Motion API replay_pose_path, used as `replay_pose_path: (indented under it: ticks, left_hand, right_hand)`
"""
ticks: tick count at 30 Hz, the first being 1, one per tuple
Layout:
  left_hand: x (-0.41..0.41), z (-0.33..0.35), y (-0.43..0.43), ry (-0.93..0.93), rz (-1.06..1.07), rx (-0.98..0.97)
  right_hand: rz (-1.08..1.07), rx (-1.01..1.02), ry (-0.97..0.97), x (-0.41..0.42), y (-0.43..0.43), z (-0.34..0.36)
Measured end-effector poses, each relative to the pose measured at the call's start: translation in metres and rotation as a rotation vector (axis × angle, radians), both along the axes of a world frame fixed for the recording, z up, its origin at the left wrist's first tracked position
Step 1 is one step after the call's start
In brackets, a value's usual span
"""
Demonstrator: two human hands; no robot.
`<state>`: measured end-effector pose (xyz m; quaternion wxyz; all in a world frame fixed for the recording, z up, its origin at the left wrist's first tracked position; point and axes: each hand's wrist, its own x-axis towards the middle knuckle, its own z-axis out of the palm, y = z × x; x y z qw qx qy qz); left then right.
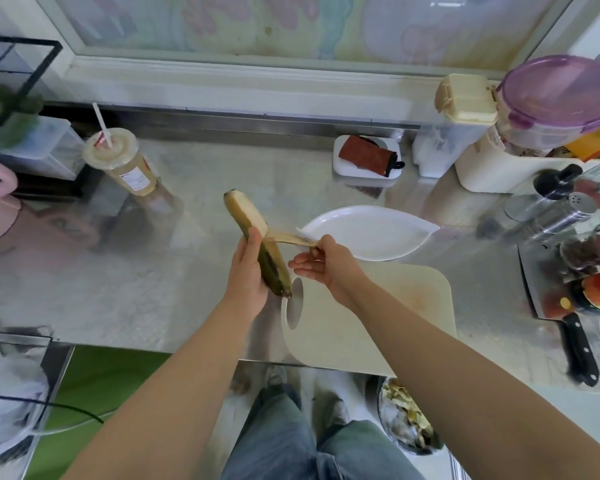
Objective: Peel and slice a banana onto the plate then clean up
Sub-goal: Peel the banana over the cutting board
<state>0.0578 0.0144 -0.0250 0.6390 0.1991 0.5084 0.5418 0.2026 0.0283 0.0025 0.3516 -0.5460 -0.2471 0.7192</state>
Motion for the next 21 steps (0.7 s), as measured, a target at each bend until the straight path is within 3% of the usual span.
replay_pose_path:
  ticks: [5, 9, 14, 18, 21]
  left_hand:
    - [-0.016, -0.005, 0.013, -0.131, 0.277, -0.065]
    - [-0.029, -0.004, 0.021, -0.235, 0.464, -0.134]
    - [-0.041, 0.000, 0.030, -0.242, 0.593, -0.154]
    - [-0.054, 0.001, 0.036, -0.184, 0.539, -0.190]
    - [-0.068, 0.002, 0.036, -0.053, 0.313, -0.204]
  right_hand:
    - [0.105, -0.013, -0.248, -0.003, 0.002, -0.003]
    - [0.317, -0.023, -0.402, -0.004, -0.004, -0.007]
    - [0.338, -0.004, -0.446, -0.003, 0.002, -0.003]
    - [0.426, -0.028, -0.492, -0.003, 0.008, 0.004]
    - [0.468, 0.040, -0.662, 0.000, 0.021, 0.001]
